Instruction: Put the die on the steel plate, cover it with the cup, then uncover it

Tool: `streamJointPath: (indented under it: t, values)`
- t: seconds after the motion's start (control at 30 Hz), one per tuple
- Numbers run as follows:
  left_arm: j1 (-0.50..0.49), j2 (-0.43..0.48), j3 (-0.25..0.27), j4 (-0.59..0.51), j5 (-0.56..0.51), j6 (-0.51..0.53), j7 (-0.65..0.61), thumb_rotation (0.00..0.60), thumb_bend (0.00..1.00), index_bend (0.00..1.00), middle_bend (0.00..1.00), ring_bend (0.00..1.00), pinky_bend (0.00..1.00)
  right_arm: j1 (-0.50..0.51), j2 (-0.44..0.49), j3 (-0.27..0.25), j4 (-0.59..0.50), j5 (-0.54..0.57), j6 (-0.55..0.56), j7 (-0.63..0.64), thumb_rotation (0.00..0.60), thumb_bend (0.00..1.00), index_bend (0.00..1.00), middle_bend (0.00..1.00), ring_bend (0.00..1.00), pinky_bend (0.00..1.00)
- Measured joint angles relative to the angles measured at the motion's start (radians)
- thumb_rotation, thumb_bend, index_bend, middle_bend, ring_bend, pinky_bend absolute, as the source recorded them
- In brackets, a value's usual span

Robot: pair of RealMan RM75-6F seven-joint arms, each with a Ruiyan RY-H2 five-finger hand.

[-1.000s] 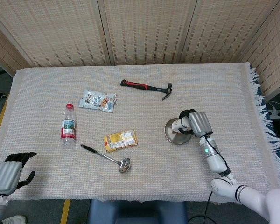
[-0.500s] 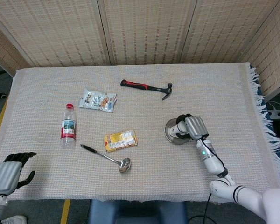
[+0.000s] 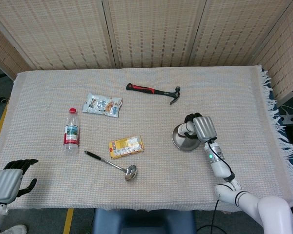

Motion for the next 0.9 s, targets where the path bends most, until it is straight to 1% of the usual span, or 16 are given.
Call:
streamJointPath:
  t: [0.1, 0.2, 0.37, 0.47, 0.6, 0.73, 0.9]
  values:
    - [0.000, 0.000, 0.000, -0.002, 0.000, 0.001, 0.001, 0.600, 0.33, 0.26, 0.30, 0.26, 0.26, 0.000, 0.004, -0.006, -0.014, -0.005, -0.020, 0.043, 0.600, 0.09, 0.54, 0.47, 0.35, 0.68]
    - [0.001, 0.001, 0.000, -0.002, 0.000, 0.001, 0.002, 0.600, 0.34, 0.26, 0.30, 0.26, 0.27, -0.003, 0.021, -0.011, -0.056, -0.004, -0.047, 0.086, 0.600, 0.09, 0.53, 0.47, 0.35, 0.68]
    - [0.000, 0.001, 0.001, -0.002, 0.000, -0.001, 0.003, 0.600, 0.33, 0.26, 0.30, 0.25, 0.27, -0.008, 0.086, -0.015, -0.184, 0.009, -0.128, 0.186, 0.600, 0.09, 0.53, 0.47, 0.35, 0.68]
    - [0.000, 0.002, 0.001, -0.004, -0.001, -0.002, 0.004, 0.600, 0.34, 0.26, 0.30, 0.25, 0.27, -0.008, 0.125, -0.017, -0.230, 0.014, -0.154, 0.205, 0.600, 0.09, 0.53, 0.47, 0.35, 0.68]
    - [0.000, 0.001, 0.001, -0.004, -0.002, -0.002, 0.005, 0.600, 0.34, 0.26, 0.30, 0.26, 0.27, -0.008, 0.107, -0.013, -0.190, 0.023, -0.133, 0.122, 0.600, 0.09, 0.53, 0.47, 0.35, 0.68]
    - [-0.001, 0.001, 0.000, -0.004, -0.004, -0.003, 0.004, 0.600, 0.34, 0.26, 0.30, 0.26, 0.27, -0.003, 0.065, -0.003, -0.096, 0.040, -0.111, 0.027, 0.600, 0.09, 0.53, 0.47, 0.35, 0.68]
    - [-0.001, 0.001, 0.000, -0.004, -0.003, -0.003, 0.004, 0.600, 0.34, 0.26, 0.30, 0.26, 0.27, 0.007, 0.016, 0.007, 0.011, 0.047, -0.085, -0.014, 0.600, 0.09, 0.53, 0.47, 0.35, 0.68]
